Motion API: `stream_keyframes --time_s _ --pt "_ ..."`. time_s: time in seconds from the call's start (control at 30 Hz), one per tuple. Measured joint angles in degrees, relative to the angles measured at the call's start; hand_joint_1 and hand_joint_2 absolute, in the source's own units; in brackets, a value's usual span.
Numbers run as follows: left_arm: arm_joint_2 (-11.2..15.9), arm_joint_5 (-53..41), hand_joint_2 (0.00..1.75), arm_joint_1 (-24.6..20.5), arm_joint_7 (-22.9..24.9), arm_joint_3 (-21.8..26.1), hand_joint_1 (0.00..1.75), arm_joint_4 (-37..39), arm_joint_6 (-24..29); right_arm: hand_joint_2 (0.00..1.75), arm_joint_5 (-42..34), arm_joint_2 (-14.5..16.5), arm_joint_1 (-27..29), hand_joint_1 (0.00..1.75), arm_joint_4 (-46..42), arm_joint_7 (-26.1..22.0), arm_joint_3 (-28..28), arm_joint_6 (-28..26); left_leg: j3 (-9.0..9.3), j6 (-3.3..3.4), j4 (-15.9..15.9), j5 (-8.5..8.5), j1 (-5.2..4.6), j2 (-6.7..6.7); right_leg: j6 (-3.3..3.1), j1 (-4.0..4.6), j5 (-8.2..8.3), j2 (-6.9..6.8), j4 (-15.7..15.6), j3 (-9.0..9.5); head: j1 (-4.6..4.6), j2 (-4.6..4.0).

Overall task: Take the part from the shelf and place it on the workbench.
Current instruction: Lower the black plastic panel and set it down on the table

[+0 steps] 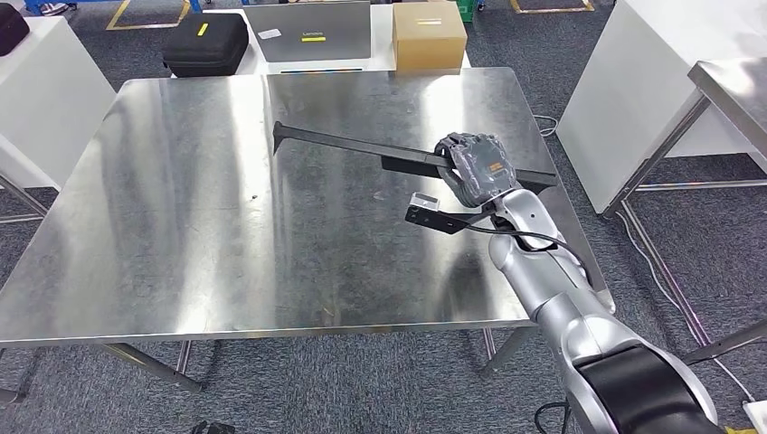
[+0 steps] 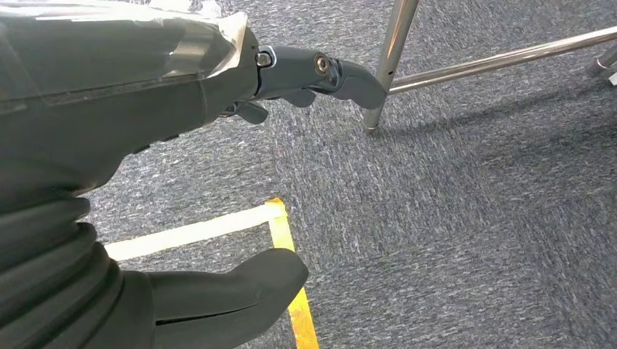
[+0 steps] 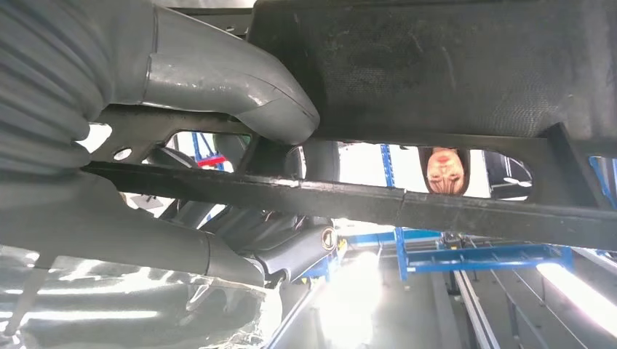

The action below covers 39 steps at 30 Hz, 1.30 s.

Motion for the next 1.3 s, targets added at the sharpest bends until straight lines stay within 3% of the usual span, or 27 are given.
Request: stream_keyframes --time_s 0.3,0.5,0.63,0.83,0.97,1.3 --pt "0.03 0.05 1.75 0.01 0.23 -0.28 0.00 0.00 0.52 1.75 -2.09 4.27 -2.17 1.75 4.70 -1.25 3.10 0.89 -0.06 0.00 0.04 0.01 0.00 0.02 -0.03 0.00 0.06 0.01 0.00 -0.24 -0.01 0.00" --pt "0.10 -0.20 1.75 0.02 0.29 -1.09 0.00 0.00 1.21 1.75 -3.46 5.02 -3.44 1.75 7.28 -1.07 3.92 0.80 -0.14 0.00 0.04 0.01 -0.02 0.03 -0.04 0.01 0.07 0.02 0.01 -0.19 -0.01 0.00" --pt "0.14 -0.15 1.75 0.02 0.33 -1.31 0.00 0.00 0.86 1.75 -3.75 5.14 -3.63 0.00 8.18 -1.60 4.31 0.80 -0.19 0.02 0.05 0.02 -0.02 0.05 -0.12 0.00 0.13 0.04 0.01 -0.18 -0.01 0.00" --pt "0.17 -0.15 1.75 0.07 2.75 -1.49 0.00 0.00 -1.08 1.75 -4.25 5.61 -3.99 0.00 9.07 -1.37 4.86 0.80 -0.20 0.03 0.07 0.03 -0.03 0.03 -0.12 0.00 0.13 0.03 0.00 -0.23 0.02 0.00" --pt "0.28 -0.14 0.00 0.18 3.21 -1.51 0.00 0.00 -1.38 1.75 -4.67 5.54 -4.10 0.00 9.33 -0.99 4.97 0.81 -0.20 0.03 0.07 0.02 -0.02 0.03 -0.12 0.00 0.13 0.04 0.00 -0.24 0.01 0.00" --pt "0.40 0.51 0.00 0.49 3.08 -1.51 0.00 0.00 -1.70 1.75 -4.99 5.10 -4.18 0.00 9.34 -0.56 5.19 1.00 -0.19 0.02 0.07 0.02 -0.02 0.02 -0.12 -0.01 0.13 0.03 0.00 -0.29 0.01 0.00"
